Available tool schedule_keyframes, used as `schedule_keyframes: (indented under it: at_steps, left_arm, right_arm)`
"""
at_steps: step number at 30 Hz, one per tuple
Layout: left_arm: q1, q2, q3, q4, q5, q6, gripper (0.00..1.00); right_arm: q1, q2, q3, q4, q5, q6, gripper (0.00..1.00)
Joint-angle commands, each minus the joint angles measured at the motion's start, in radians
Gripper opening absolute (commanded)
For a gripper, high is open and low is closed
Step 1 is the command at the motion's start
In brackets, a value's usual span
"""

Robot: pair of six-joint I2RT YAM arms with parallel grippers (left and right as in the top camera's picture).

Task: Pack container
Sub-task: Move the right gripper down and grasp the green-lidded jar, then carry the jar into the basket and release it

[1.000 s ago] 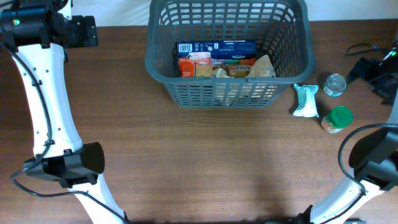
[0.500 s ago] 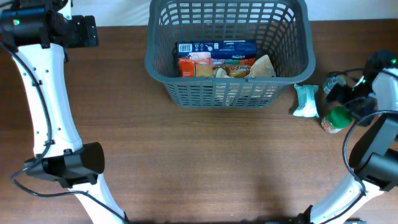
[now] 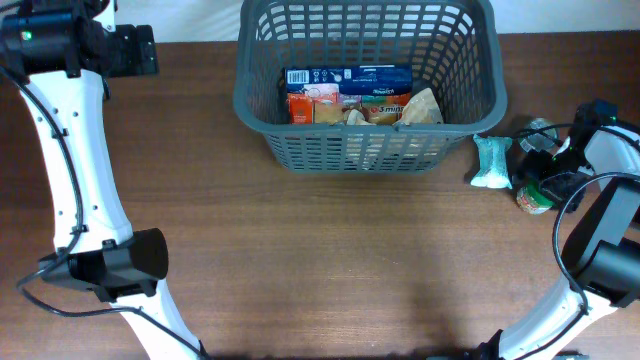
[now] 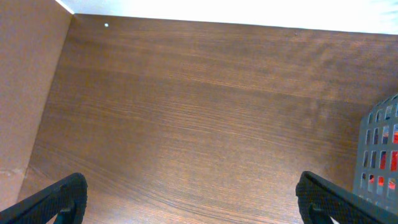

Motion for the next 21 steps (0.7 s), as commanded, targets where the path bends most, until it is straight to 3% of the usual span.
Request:
schedule_keyframes:
  at_steps: [1,3,7,12,17,20,21]
  left_arm:
    - [0.002,-0.016,-0.004,-0.001,0.003,-0.014,0.99]
    - [0.002,-0.016,-0.004,-0.001,0.003,-0.014,0.99]
    - [0.002,-0.016,-0.004,-0.001,0.003,-0.014,0.99]
    - [0.002,-0.016,-0.004,-0.001,0.003,-0.014,0.99]
    - [0.002,-0.016,-0.004,-0.001,0.003,-0.014,0.99]
    - [0.002,-0.016,-0.004,-0.001,0.003,-0.014,0.99]
    - [0.002,-0.016,-0.004,-0.001,0.003,-0.014,0.99]
  right_arm:
    - [-0.001,-0.024,-0.006,0.004,-0.013,-0.006,0.49]
    - [-0.002,-0.024,-0.006,0.002,-0.019,-0.006,0.38]
    - [-0.002,-0.042,0.008,-0.019,-0.052,-0.006,0.27]
    - [-0.002,-0.124,0.100,-0.124,-0.054,-0.008,0.25]
    - [0.012,-0.275,0.353,-0.305,-0.055,-0.011,0.24]
    - [0.057,-0.368,0.557,-0.391,-0.058,-0.048,0.04]
    - [0.076,-0.390,0.606,-0.403,-0.058,-0.057,0.04]
